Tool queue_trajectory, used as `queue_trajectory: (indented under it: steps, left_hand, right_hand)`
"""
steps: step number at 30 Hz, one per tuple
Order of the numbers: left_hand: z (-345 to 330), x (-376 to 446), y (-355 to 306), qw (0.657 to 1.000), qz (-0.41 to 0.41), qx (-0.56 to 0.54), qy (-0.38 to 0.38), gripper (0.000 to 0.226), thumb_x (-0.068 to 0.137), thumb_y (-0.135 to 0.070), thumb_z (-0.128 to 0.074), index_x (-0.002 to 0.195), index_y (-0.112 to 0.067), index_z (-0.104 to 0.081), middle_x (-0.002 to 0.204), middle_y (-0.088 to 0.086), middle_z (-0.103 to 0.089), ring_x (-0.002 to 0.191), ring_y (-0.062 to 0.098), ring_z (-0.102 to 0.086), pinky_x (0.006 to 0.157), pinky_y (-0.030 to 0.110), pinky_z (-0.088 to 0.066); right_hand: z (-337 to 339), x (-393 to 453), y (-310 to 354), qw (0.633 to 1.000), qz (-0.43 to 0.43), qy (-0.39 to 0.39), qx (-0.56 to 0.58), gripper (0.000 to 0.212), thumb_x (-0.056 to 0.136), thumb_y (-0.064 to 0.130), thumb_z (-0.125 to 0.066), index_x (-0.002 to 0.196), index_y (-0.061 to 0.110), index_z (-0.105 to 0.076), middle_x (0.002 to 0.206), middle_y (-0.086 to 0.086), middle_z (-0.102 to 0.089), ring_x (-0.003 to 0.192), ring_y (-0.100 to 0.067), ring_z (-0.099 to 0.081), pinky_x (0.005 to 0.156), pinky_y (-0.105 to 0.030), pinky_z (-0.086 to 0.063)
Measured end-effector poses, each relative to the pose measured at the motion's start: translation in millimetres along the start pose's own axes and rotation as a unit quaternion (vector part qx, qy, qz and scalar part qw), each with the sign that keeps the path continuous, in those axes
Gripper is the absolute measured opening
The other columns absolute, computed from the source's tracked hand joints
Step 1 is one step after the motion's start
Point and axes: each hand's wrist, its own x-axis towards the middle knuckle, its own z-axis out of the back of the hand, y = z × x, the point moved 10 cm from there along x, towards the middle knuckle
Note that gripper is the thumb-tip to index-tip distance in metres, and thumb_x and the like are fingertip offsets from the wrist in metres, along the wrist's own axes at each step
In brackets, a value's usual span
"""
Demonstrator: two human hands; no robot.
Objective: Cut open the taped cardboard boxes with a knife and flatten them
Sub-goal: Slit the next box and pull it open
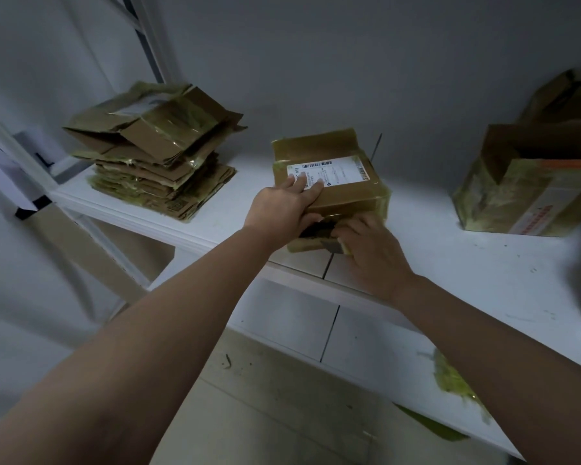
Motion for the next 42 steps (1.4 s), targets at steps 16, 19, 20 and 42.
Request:
queue_trajectory:
  steps: [16,19,20,42]
  left_hand:
    - [0,-4,-1,0.999,0.008,-0.037,0.009,0.068,0.096,-0.055,-0.040,0.153,-0.025,-0.016,0.160,0.005,-0.021,0.146,0.026,-0.023,0.106,0.043,-0.038]
    - [0,-7,-1,0.998,0.012,-0.056,0.008,0.074,0.093,-0.056,-0.046,0.153,-0.026,-0.015,0.160,0.005,-0.019,0.147,0.026,-0.020,0.109,0.044,-0.035]
    - [-1,-7,-1,0.998,0.014,-0.060,0.011,0.078,0.091,-0.058,-0.049,0.153,-0.026,-0.015,0.160,0.005,-0.018,0.147,0.026,-0.019,0.110,0.044,-0.034]
    - [-13,-7,-8,0.999,0.020,-0.017,0.040,0.098,0.085,-0.035,-0.070,0.154,-0.023,-0.003,0.161,0.011,-0.009,0.148,0.031,-0.011,0.115,0.041,-0.026]
  right_hand:
    - [-24,-30,-10,0.988,-0.104,0.109,0.019,0.030,0.093,0.024,-0.051,0.122,0.028,-0.058,0.123,-0.004,-0.056,0.108,-0.026,-0.055,0.087,-0.036,-0.048]
    - [4,-25,-12,0.995,-0.099,-0.002,0.018,0.030,0.086,0.012,-0.056,0.114,0.022,-0.062,0.107,-0.006,-0.062,0.089,-0.029,-0.062,0.064,-0.031,-0.049]
    - [21,-24,-13,0.993,-0.101,-0.069,0.002,0.029,0.082,0.009,-0.060,0.109,0.020,-0.064,0.100,-0.006,-0.062,0.081,-0.028,-0.062,0.056,-0.028,-0.045]
    - [26,10,-49,0.987,-0.093,-0.066,-0.110,0.073,0.064,0.019,-0.085,0.130,0.015,-0.053,0.130,-0.009,-0.055,0.050,-0.027,-0.056,0.049,-0.022,-0.033]
